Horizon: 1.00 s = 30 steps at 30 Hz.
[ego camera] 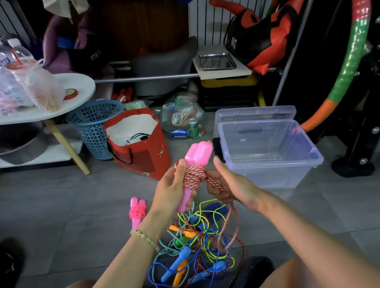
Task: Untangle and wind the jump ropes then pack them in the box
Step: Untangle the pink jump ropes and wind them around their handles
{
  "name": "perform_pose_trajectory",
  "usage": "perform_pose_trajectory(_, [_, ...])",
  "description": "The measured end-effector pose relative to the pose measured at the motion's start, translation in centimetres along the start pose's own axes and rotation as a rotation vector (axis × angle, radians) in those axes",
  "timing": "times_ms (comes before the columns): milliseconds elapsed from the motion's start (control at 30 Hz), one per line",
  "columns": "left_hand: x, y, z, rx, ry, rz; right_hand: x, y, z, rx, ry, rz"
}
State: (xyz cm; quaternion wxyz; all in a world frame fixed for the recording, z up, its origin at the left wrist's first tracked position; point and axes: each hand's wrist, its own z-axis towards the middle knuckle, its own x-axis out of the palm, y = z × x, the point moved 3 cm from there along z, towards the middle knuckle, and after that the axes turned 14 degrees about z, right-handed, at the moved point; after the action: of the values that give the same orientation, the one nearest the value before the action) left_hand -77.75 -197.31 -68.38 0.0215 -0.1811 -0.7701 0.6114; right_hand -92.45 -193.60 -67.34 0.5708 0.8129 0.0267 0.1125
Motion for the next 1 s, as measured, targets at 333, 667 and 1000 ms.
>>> perform_pose_trajectory(333, [-2.1,0.5,0.9,0.129,-0.145,0.512,0.2,-0.2,-1.3,-0.238,-0.016,-0.553])
perform_pose_trajectory(667, [0.4,-0.7,-1.7,0.349,0.299,1.167,-0.8,1.8,-1.9,-0.423,-0.161,-0.333])
perform_pose_trajectory(1000, [1.9,-1.9,-3.8,0.525,0.356,1.051,-0.3,2.2,-1.5,-0.314,-0.08,-0.25])
